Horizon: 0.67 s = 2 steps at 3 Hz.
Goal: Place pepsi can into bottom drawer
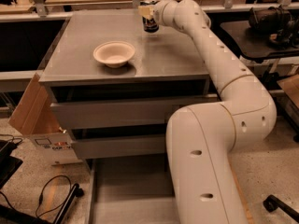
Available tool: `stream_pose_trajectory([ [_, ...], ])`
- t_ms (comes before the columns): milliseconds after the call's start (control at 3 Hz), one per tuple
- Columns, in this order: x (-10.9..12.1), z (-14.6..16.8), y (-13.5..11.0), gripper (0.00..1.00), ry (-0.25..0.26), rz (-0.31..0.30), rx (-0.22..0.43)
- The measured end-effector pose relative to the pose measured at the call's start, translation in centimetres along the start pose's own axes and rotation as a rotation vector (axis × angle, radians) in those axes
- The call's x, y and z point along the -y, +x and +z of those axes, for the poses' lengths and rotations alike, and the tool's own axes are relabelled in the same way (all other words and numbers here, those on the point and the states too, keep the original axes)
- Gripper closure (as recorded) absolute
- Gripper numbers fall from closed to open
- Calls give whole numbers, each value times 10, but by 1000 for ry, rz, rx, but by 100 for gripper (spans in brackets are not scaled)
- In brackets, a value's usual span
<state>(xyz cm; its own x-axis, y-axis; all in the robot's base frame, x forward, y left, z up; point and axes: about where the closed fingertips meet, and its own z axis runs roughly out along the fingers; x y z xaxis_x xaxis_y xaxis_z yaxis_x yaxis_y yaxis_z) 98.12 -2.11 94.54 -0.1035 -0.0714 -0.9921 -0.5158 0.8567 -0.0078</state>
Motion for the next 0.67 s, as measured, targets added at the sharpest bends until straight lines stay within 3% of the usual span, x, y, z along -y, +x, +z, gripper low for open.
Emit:
stream_pose_trajectory([
  [333, -18, -58, -50, 100, -119, -38, 43],
  [667, -39, -124, -72, 100, -226, -82, 77],
])
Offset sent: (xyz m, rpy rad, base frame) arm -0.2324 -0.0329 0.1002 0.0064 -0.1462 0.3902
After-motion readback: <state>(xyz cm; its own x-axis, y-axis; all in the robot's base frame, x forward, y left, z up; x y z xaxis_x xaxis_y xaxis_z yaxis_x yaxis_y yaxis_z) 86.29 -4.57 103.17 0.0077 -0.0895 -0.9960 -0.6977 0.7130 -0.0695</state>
